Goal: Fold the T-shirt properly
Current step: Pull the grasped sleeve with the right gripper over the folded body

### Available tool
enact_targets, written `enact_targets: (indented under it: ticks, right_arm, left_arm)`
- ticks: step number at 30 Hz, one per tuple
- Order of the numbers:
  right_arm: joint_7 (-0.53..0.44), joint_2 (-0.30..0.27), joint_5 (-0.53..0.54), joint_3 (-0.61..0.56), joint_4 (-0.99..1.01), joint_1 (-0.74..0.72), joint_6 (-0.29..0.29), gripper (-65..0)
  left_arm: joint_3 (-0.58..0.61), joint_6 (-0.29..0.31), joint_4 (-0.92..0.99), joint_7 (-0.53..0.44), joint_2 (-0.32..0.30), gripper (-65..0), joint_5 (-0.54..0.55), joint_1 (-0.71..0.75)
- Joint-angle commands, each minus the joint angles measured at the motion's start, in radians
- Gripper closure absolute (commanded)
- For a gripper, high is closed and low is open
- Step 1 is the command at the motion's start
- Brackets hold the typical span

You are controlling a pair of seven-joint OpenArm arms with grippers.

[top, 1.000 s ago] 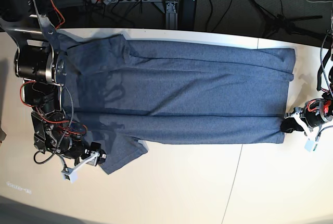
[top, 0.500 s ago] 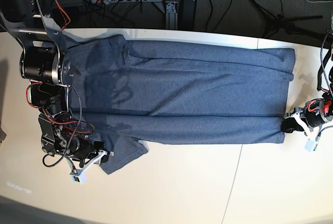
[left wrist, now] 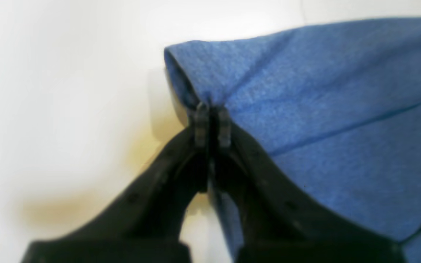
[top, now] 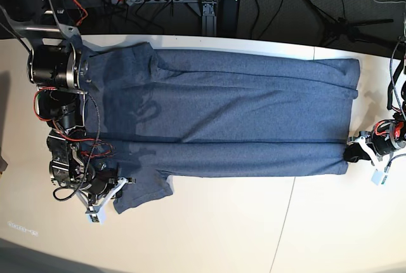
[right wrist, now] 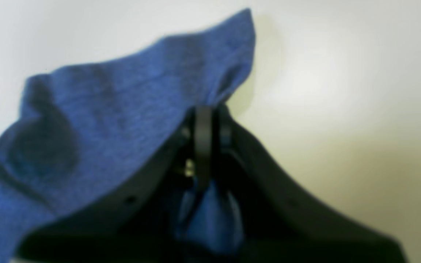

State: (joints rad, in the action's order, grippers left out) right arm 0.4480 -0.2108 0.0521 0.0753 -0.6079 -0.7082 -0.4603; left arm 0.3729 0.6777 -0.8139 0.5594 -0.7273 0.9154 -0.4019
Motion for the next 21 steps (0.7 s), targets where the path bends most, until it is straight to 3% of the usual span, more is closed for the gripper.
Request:
enact_targets:
  ticks: [1,10,21]
  right_arm:
    - [-0.023,-0.023,0.018,-0.014,-0.058,-0.014,-0.106,0.0]
    - [-0.114,-0.196,0.052,-0.285,-0.499,0.254,-0.101,0.0]
    - [-0.139,-0.357,0.01,-0.292,-0.877,0.467,-0.1,0.0]
  left_arm:
    - [-0.008,0.02,-0.012,-0.031,-0.021,0.0,-0.011,-0.027]
    - [-0.008,0.02,-0.012,-0.09,-0.017,0.0,-0.157,-0.027]
    - [-0.006,0.02,-0.012,-0.123,-0.015,0.0,-0.222,-0.027]
